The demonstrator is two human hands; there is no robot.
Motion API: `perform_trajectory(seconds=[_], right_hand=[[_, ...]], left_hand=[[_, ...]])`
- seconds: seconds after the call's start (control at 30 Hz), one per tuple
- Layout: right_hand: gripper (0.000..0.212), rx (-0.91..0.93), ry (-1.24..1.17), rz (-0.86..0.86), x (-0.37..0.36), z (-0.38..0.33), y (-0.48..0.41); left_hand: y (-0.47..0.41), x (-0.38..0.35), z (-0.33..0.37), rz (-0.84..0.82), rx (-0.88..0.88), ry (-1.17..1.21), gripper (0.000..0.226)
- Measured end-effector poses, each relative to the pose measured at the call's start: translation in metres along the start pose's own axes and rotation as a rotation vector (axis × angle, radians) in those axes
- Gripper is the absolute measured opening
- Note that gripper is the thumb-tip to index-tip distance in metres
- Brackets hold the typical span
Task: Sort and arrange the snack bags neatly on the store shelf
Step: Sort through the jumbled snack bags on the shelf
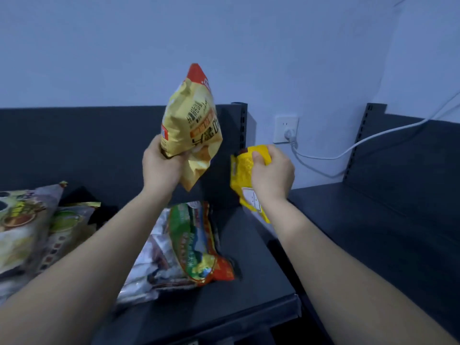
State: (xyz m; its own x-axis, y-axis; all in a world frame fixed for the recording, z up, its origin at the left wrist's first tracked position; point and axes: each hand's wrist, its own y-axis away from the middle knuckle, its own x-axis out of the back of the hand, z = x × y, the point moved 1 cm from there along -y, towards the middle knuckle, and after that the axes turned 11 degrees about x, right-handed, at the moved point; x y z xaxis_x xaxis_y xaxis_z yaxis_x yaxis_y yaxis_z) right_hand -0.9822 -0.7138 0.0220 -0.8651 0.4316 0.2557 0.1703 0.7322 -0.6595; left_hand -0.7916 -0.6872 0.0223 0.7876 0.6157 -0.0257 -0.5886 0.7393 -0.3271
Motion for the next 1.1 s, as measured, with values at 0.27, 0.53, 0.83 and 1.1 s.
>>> perform_trajectory(seconds=[0.27, 0.53, 0.83, 1.1], right_hand=[[0.008, 0.203, -0.281, 0.115, -0.037, -0.062, 0.014], [0.015, 0.235, -0.501, 0.016, -0.102, -0.141, 0.065], [0.012, 0.278, -0.669, -0.058, -0.174, -0.267, 0.153], [0.013, 0.290, -0.738, -0.072, -0.237, -0.357, 0.230]], left_hand=[[0.007, 0.078, 0.014, 0.135, -0.011, 0.050, 0.028], [0.022, 0.192, 0.026, 0.257, -0.006, -0.027, 0.027], [0.039, 0.355, 0.040, 0.321, 0.006, -0.115, 0.028], [0.046, 0.489, 0.045, 0.409, 0.038, -0.180, 0.027]])
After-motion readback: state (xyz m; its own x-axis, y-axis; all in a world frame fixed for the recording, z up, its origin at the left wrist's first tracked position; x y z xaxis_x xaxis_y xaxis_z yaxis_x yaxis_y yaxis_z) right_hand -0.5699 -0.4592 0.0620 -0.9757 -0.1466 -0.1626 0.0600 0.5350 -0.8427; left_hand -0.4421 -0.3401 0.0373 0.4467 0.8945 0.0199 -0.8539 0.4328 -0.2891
